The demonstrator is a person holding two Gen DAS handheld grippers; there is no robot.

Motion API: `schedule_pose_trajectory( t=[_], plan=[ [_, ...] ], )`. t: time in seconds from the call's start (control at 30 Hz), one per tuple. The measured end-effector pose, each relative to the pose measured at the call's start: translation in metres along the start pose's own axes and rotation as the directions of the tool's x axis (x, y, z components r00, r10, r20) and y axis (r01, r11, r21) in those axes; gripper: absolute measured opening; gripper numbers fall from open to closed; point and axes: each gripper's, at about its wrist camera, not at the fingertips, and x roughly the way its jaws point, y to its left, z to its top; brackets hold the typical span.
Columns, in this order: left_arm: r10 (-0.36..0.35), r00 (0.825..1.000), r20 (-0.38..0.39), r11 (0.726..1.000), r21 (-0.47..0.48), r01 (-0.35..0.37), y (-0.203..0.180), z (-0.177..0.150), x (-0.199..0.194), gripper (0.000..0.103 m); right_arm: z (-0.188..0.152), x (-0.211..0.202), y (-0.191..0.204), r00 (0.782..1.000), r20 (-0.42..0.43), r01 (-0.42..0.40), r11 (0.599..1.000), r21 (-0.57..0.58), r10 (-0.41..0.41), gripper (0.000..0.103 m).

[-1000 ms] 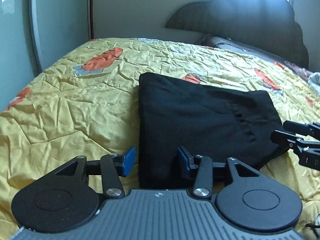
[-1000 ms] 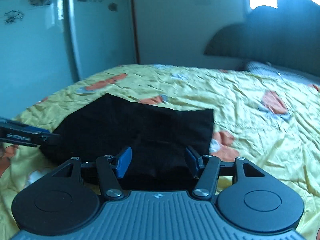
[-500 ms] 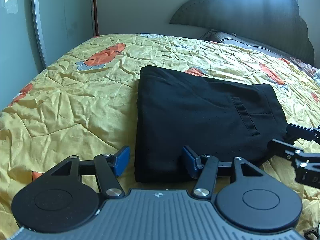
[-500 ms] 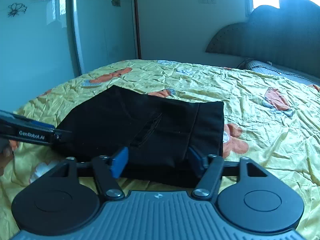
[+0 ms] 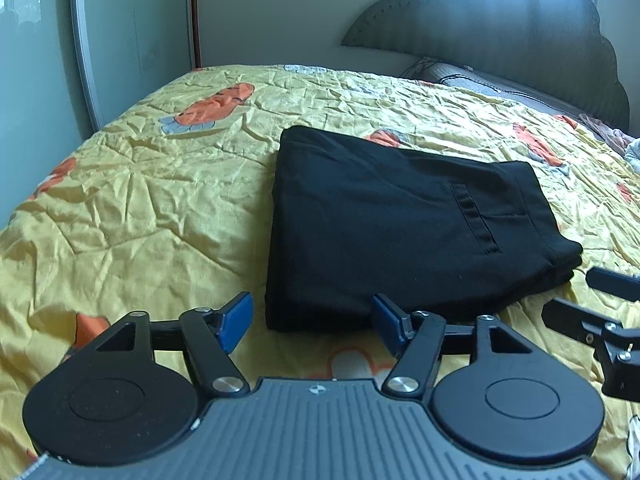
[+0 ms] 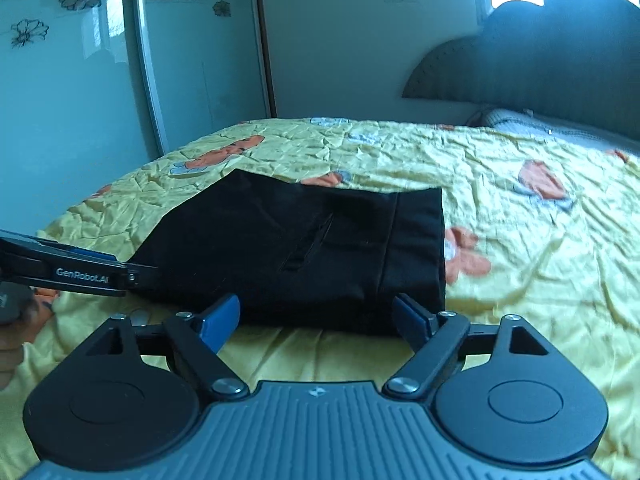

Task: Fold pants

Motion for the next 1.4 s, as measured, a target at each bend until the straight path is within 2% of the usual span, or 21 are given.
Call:
schedule_pose_trajectory(
  t=[0.2, 0.33, 0.4, 0.47, 0.53, 0.57, 0.67, 0.73, 0.83, 1.0, 1.4],
  plan=[
    [0.002, 1.0, -0.018, 1.0, 0.004, -0.002, -0.002, -0.01, -0.004, 0.075, -0.008, -0.009, 0.013, 0.997, -0.065, 0.051, 0.999, 0.019, -0.05, 0.096],
    [0.0, 1.0, -0.029, 1.0, -0.015, 0.0, 0.002, -0.017, -0.01, 0.078, -0.012, -0.015, 0.028, 0.991, -0.096, 0.094, 0.996, 0.002, -0.093, 0.096],
    [-0.005, 1.0, -0.024, 1.0, -0.02, 0.004, 0.005, -0.022, -0.014, 0.084, -0.012, -0.02, 0.031, 0.993, -0.101, 0.07, 0.997, 0.025, -0.067, 0.096],
    [0.002, 1.0, -0.018, 1.0, -0.027, -0.002, 0.007, -0.027, -0.018, 0.089, -0.01, -0.027, 0.031, 0.996, -0.09, 0.014, 0.998, 0.066, -0.008, 0.097],
    [0.003, 1.0, -0.017, 0.999, -0.034, -0.003, 0.008, -0.031, -0.018, 0.092, -0.008, -0.032, 0.03, 0.996, -0.075, -0.03, 0.993, 0.117, 0.039, 0.103],
    [0.006, 1.0, -0.022, 0.999, -0.035, -0.006, 0.008, -0.032, -0.017, 0.094, -0.006, -0.032, 0.03, 0.997, -0.063, -0.035, 0.99, 0.133, 0.044, 0.103],
    [0.023, 0.999, -0.044, 0.999, -0.029, -0.024, 0.002, -0.035, -0.01, 0.094, -0.006, -0.024, 0.035, 0.998, -0.061, 0.039, 0.994, 0.105, -0.033, 0.103],
    [0.021, 0.999, -0.043, 1.0, -0.016, -0.022, -0.002, -0.037, -0.005, 0.094, -0.01, -0.012, 0.039, 0.99, -0.099, 0.108, 0.992, 0.061, -0.101, 0.103],
    [0.025, 0.999, -0.023, 1.0, -0.001, -0.025, -0.009, -0.04, -0.003, 0.096, -0.019, 0.003, 0.042, 0.979, -0.135, 0.157, 0.988, 0.013, -0.154, 0.103],
    [0.021, 1.0, -0.005, 1.0, -0.01, -0.021, -0.014, -0.042, 0.0, 0.098, -0.027, 0.009, 0.034, 0.98, -0.149, 0.146, 0.988, 0.058, -0.136, 0.103],
    [0.036, 0.999, 0.021, 0.999, 0.013, -0.036, -0.017, -0.048, 0.001, 0.101, -0.031, 0.009, 0.032, 0.98, -0.145, 0.149, 0.987, 0.067, -0.138, 0.103]
  ],
)
